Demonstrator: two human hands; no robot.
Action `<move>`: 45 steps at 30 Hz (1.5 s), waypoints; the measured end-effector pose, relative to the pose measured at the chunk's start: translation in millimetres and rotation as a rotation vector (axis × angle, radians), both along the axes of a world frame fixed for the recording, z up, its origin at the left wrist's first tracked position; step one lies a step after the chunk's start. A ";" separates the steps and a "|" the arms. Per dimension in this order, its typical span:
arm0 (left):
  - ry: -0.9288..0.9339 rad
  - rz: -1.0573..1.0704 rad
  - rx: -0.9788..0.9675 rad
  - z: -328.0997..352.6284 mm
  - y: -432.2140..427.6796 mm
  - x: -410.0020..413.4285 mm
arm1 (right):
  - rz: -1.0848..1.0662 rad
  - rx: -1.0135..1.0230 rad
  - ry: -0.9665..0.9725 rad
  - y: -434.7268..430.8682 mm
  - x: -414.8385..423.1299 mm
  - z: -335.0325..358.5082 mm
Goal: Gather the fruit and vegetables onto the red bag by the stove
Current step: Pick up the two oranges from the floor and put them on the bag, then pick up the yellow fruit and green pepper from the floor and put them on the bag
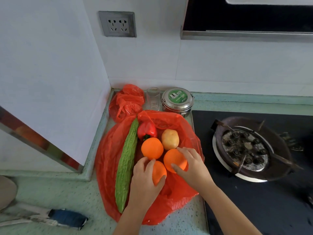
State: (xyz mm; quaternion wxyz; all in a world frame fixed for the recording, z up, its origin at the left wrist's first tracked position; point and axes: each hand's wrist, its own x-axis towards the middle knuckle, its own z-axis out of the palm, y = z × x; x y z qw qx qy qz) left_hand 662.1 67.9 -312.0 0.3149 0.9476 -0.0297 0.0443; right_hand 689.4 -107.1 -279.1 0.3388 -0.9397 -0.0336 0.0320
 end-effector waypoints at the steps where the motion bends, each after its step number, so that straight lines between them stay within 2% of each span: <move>1: -0.021 -0.006 0.019 2.9 -1.1 -0.6 | -0.005 -0.013 -0.031 -0.6 -3.2 2.4; 10: -0.282 -0.125 0.060 35.2 -43.4 -13.5 | -0.098 -0.149 -0.244 -29.0 -48.2 32.2; 19: -0.396 -0.373 0.042 69.1 -107.8 -57.1 | -0.307 -0.319 -0.371 -79.1 -133.6 70.6; 33: -0.440 -0.691 0.026 113.8 -209.0 -201.8 | -0.737 -0.390 -0.436 -149.8 -330.0 103.2; 40: -0.523 -0.893 -0.081 120.7 -253.0 -282.9 | -0.955 -0.431 -0.509 -174.9 -440.9 107.9; 45: -0.539 -1.034 -0.108 122.4 -279.2 -344.4 | -1.104 -0.457 -0.477 -184.0 -514.4 105.6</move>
